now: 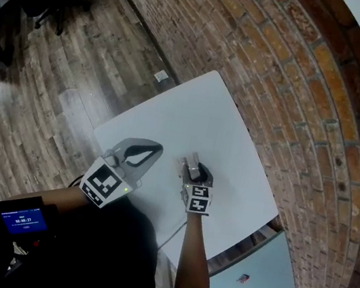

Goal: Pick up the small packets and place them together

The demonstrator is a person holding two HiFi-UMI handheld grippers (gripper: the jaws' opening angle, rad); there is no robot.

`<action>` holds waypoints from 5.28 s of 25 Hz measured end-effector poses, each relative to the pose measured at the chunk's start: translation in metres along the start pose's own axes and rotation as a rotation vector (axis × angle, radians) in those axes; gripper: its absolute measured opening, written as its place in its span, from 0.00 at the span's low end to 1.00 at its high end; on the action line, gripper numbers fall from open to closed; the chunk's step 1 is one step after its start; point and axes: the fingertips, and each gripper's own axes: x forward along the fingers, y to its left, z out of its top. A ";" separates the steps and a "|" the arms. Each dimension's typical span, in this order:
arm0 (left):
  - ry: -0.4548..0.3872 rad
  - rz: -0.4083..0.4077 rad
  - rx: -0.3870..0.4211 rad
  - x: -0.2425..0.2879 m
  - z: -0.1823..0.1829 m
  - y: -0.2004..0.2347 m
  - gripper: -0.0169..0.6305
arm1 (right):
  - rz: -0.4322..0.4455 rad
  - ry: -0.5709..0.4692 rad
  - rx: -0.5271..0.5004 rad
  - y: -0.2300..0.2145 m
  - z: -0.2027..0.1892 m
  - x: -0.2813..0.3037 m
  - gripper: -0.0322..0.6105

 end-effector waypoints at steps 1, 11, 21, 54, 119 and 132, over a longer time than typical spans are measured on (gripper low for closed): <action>0.001 0.004 -0.004 -0.001 -0.001 0.002 0.03 | 0.000 0.012 -0.005 0.003 -0.001 0.002 0.36; 0.010 0.029 -0.034 -0.003 -0.004 0.019 0.03 | -0.029 0.126 -0.021 0.003 -0.028 0.016 0.38; 0.025 0.031 -0.072 0.002 -0.010 0.043 0.03 | -0.003 0.224 -0.224 -0.003 -0.031 0.032 0.41; 0.044 0.047 -0.104 0.003 -0.018 0.049 0.03 | -0.060 0.192 -0.214 0.003 -0.025 0.036 0.41; -0.065 -0.146 0.019 0.035 0.025 -0.060 0.03 | -0.517 -0.523 0.247 -0.012 0.074 -0.255 0.12; -0.069 -0.103 0.042 0.010 0.013 -0.104 0.03 | -0.462 -0.652 0.220 0.015 0.061 -0.313 0.05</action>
